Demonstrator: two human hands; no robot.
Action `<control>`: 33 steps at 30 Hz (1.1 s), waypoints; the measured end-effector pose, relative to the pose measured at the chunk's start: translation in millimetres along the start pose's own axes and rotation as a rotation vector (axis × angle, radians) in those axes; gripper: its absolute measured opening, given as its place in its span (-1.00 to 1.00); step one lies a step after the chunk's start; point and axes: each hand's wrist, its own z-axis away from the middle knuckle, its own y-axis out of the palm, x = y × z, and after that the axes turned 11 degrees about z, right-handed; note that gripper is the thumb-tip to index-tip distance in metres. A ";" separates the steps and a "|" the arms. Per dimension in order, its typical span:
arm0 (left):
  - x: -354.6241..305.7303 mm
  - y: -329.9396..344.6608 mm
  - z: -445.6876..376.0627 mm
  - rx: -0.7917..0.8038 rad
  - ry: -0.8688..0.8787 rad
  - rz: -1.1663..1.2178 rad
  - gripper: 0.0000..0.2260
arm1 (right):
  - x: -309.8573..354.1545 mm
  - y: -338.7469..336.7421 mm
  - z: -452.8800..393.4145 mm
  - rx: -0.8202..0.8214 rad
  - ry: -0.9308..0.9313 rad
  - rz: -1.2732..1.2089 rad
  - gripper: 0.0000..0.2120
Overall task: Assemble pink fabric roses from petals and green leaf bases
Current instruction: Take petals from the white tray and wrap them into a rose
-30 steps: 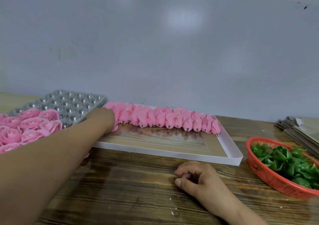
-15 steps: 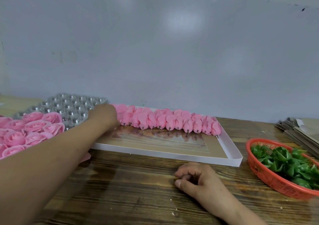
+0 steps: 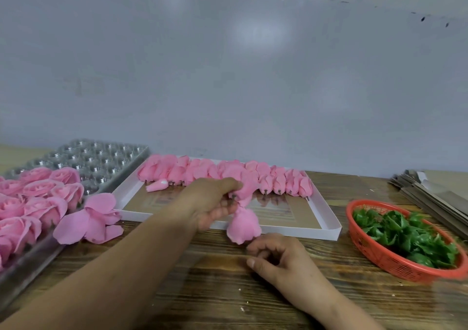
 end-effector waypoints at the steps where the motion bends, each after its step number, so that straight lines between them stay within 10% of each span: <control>1: 3.5 1.9 0.7 -0.001 -0.018 0.024 -0.87 | 0.3 -1.2 0.0 -0.007 0.013 -0.025 -0.91; 9: 21.2 7.3 6.4 0.033 -0.088 0.145 -0.90 | 0.4 -3.5 -1.7 -0.019 0.098 -0.316 -0.87; 16: 23.8 3.3 10.5 0.076 -0.096 0.072 -0.96 | -2.1 -9.3 -4.9 -0.361 0.161 -0.114 -0.76; 33: 27.2 -4.0 30.5 0.219 -0.205 0.006 -0.91 | 0.1 6.9 -3.9 -0.187 0.001 -0.113 -0.85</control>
